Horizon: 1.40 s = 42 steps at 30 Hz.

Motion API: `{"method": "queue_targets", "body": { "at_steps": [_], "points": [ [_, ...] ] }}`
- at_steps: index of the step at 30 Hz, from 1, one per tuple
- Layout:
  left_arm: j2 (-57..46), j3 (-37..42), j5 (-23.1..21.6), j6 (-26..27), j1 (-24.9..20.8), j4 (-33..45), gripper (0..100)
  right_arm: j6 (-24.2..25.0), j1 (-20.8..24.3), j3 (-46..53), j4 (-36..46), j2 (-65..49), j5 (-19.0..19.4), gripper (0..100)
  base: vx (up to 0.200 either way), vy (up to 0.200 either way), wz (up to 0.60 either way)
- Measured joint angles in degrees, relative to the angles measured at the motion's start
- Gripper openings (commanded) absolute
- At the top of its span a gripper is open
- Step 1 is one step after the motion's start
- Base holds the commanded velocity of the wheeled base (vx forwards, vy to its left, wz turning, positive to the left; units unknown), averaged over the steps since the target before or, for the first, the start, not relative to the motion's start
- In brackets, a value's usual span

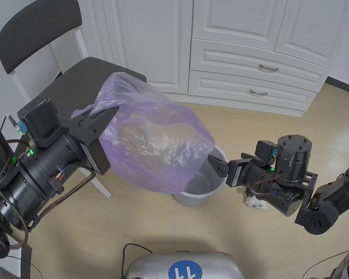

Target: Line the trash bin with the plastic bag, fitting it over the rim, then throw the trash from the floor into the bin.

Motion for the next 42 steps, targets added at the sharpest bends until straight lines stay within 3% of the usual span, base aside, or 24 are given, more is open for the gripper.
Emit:
{"method": "queue_targets", "body": {
  "at_steps": [7,20,31,42],
  "points": [
    [-0.46,-0.83,0.22,-0.28,-0.33,-4.13,0,-0.55,0.11,0.72,0.28,3.5,-0.02,100,0.0,0.0,0.0],
    [-0.94,-2.27,0.48,-0.66,0.11,-4.62,0,-0.83,-0.61,1.35,0.26,6.92,0.17,100,0.0,0.0,0.0],
    [-1.1,-3.17,2.24,-0.63,0.87,-4.57,0,0.07,-0.24,3.56,-4.91,7.97,5.64,100,0.0,0.0,0.0],
    [-2.69,-4.28,3.12,-0.63,2.21,-4.49,0,9.06,2.04,4.04,-18.88,14.2,9.18,100,0.0,0.0,0.0]
  ]
}}
